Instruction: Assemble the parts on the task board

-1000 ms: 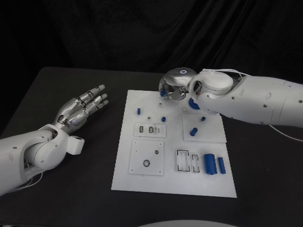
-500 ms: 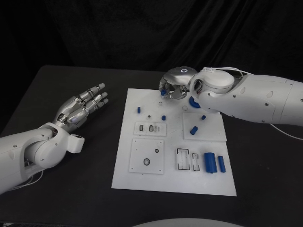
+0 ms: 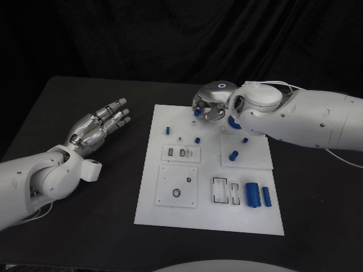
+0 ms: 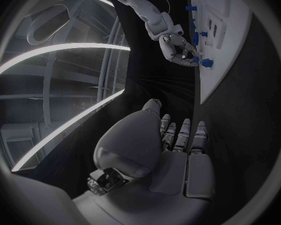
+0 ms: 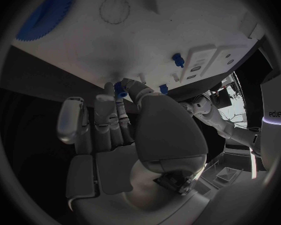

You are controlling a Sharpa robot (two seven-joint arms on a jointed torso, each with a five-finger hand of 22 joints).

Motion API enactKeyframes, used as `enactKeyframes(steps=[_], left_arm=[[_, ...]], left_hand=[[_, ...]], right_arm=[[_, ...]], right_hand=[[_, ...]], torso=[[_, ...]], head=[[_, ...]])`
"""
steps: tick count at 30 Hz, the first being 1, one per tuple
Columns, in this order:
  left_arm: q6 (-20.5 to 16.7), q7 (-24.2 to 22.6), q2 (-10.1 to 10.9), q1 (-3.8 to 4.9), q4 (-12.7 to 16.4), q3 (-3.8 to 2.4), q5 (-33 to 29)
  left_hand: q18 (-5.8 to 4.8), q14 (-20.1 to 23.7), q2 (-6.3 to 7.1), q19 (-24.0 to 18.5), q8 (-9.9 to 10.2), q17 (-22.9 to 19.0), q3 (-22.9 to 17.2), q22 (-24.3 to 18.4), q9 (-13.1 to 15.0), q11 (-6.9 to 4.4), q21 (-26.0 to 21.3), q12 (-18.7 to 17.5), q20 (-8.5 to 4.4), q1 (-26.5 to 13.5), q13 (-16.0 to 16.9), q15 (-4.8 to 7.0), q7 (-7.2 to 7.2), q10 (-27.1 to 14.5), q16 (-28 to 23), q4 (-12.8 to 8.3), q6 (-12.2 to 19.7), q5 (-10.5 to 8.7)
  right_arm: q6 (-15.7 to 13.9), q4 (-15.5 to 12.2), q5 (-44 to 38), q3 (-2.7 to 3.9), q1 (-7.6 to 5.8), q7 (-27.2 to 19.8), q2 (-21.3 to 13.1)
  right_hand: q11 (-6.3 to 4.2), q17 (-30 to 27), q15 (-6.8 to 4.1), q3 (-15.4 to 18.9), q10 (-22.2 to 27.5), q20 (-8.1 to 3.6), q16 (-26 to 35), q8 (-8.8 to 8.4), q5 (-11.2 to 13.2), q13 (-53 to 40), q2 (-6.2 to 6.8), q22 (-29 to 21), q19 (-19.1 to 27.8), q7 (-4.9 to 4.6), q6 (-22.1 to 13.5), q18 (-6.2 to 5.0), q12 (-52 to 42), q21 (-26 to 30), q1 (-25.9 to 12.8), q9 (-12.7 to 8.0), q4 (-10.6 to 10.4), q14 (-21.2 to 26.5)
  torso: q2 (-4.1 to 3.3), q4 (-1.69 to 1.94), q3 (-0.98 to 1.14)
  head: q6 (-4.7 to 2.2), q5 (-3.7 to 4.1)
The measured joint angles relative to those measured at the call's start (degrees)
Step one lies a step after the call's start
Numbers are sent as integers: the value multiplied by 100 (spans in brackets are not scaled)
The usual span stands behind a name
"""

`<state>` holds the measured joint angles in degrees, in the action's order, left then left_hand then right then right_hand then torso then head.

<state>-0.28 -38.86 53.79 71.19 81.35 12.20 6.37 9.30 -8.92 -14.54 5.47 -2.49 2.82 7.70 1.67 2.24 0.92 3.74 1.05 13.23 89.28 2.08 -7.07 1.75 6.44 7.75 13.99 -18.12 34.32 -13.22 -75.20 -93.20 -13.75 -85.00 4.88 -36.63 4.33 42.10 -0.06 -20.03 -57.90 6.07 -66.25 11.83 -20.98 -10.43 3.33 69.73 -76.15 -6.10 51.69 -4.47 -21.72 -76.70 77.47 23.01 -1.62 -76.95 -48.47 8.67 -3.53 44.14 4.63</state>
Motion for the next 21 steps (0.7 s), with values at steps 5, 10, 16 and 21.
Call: enactKeyframes(steps=[5,10,16,21], left_arm=[[3,0,-5,0,-20,0,0],[6,0,-11,0,-38,0,0],[10,0,-20,-1,-59,0,0],[15,-1,-20,-2,-66,0,0]], left_hand=[[0,0,0,0,0,0,0,0,0,0,0,0,0,0,0,0,21,0,0,0,21,0],[0,0,0,0,0,0,0,0,0,0,0,0,0,0,0,0,21,0,0,0,21,0],[0,0,0,0,0,0,0,0,0,0,0,0,0,0,0,0,0,0,0,0,42,0],[0,0,0,0,0,0,-39,0,0,0,0,0,0,0,-1,0,20,0,0,-8,62,0]], right_arm=[[62,3,15,-3,0,7,-5],[136,8,23,-9,7,17,-9],[179,9,28,-10,14,61,-18],[161,12,31,-9,15,89,-44]], right_hand=[[75,-90,67,-46,164,55,90,-224,99,-19,52,-66,88,24,-282,0,95,96,-55,379,-20,67],[154,-303,118,-85,508,106,233,-574,344,-22,100,-239,229,68,-684,-95,248,285,-117,122,-59,219],[365,-854,157,200,1869,155,619,-892,950,166,126,-729,698,353,-2992,-184,803,792,-143,-990,-110,707],[457,-1215,247,483,2634,241,833,-964,1064,262,124,-1126,1106,523,-3955,-273,890,1265,-140,-1581,-159,1149]], torso=[[0,0,1],[0,0,-1],[0,0,-2],[0,2,-3]], head=[[10,2],[26,2],[31,0],[14,-5]])
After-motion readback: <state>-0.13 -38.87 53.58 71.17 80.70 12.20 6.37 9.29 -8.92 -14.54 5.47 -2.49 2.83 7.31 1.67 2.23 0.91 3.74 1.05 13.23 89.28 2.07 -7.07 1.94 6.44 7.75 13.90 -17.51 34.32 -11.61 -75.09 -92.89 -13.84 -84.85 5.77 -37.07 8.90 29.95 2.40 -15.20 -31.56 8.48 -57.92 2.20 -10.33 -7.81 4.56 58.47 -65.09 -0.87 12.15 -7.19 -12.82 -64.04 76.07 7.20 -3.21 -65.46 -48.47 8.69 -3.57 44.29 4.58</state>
